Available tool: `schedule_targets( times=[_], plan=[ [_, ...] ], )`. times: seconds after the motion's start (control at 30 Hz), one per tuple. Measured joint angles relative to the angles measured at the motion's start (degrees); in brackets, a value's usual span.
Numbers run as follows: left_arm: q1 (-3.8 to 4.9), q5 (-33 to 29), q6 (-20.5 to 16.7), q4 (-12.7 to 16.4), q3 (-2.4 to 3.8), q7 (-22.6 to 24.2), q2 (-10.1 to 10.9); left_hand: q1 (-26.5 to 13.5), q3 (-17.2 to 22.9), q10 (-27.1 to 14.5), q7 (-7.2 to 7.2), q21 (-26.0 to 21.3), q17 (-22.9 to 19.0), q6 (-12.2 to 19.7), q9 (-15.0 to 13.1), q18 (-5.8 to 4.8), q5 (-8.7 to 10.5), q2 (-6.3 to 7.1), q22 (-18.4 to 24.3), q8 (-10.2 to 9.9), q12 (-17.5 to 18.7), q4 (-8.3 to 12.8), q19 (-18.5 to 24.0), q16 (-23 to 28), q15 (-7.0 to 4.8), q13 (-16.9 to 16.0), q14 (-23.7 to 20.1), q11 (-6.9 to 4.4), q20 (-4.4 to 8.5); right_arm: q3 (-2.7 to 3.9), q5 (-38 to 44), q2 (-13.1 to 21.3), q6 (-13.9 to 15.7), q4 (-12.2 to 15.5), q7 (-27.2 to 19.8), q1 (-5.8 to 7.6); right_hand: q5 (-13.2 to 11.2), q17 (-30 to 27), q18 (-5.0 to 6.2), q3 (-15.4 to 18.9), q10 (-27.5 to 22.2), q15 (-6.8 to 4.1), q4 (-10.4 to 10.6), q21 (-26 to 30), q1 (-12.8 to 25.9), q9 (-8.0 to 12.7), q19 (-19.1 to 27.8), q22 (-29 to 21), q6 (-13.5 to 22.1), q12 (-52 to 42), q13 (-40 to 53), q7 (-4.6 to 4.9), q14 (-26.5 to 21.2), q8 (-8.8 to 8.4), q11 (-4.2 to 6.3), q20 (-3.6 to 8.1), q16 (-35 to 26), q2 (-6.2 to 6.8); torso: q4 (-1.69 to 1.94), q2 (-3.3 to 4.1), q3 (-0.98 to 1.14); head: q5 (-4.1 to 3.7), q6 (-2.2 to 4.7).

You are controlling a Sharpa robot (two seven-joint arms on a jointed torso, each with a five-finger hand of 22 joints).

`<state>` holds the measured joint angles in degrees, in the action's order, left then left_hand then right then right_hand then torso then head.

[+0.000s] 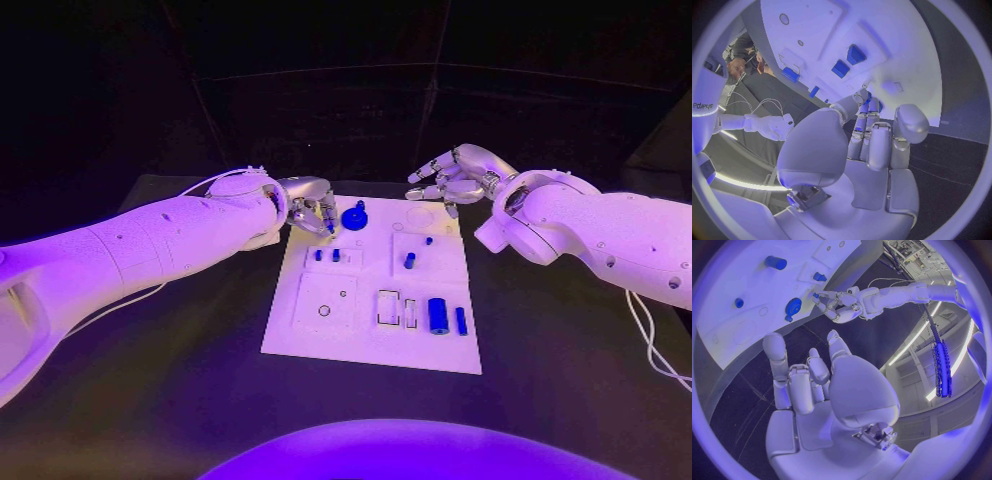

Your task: Assemble the parts on the task board

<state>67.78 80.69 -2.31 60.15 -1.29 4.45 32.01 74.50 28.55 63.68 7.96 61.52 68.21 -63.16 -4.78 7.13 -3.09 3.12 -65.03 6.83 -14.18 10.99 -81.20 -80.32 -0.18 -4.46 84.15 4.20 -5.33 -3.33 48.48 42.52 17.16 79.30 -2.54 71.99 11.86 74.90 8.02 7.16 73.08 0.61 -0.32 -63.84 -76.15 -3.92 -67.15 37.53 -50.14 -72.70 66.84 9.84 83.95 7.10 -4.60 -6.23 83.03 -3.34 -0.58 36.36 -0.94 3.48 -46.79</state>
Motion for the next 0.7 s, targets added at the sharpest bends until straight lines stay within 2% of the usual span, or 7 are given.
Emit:
schedule_targets(
  times=[0.23, 0.7],
  plan=[
    [-0.41, 0.0, 0.7, -0.3, -0.01, -0.1, -0.4, 0.0, 0.0, 0.0, 0.0, 0.0, 0.0, 0.0, 0.0, 0.0, 0.0, 0.0, 0.0, 0.0, 0.0, 0.0, 0.0, 0.0, 0.0, 0.0, 0.0, 0.0, 0.0, 0.0, 0.0, 0.0, 0.0, 0.0, 0.0, 0.0, 0.0, 0.0, 0.0, 0.0, 0.0, 0.0, 0.0, 0.0, 0.0, 0.0, 0.0, 0.0, 0.0, 0.0, 0.0, 0.0, 0.0, 0.0, 0.0, 0.0, 0.0, 0.0, -0.02, 0.01, -0.01, -0.05, -0.09],
    [-0.52, -0.1, 1.3, -0.4, 0.0, -0.1, -0.7, 0.0, 0.0, 0.0, 0.0, 0.0, 0.0, 0.0, 0.0, 0.0, 0.0, 0.0, 0.0, 0.0, 0.0, 0.0, 0.0, 0.0, 0.0, 0.0, 0.0, 0.0, 0.0, 0.0, 0.0, -0.1, 0.0, 0.0, 0.0, 0.0, 0.0, 0.0, 0.0, 0.0, 0.0, 0.0, 0.0, 0.0, 0.0, 0.0, 0.0, 0.0, 0.0, 0.0, 0.0, 0.0, 0.0, 0.0, 0.0, 0.0, 0.0, 0.0, -0.02, 0.01, 0.01, -0.2, -0.16]
  ],
)
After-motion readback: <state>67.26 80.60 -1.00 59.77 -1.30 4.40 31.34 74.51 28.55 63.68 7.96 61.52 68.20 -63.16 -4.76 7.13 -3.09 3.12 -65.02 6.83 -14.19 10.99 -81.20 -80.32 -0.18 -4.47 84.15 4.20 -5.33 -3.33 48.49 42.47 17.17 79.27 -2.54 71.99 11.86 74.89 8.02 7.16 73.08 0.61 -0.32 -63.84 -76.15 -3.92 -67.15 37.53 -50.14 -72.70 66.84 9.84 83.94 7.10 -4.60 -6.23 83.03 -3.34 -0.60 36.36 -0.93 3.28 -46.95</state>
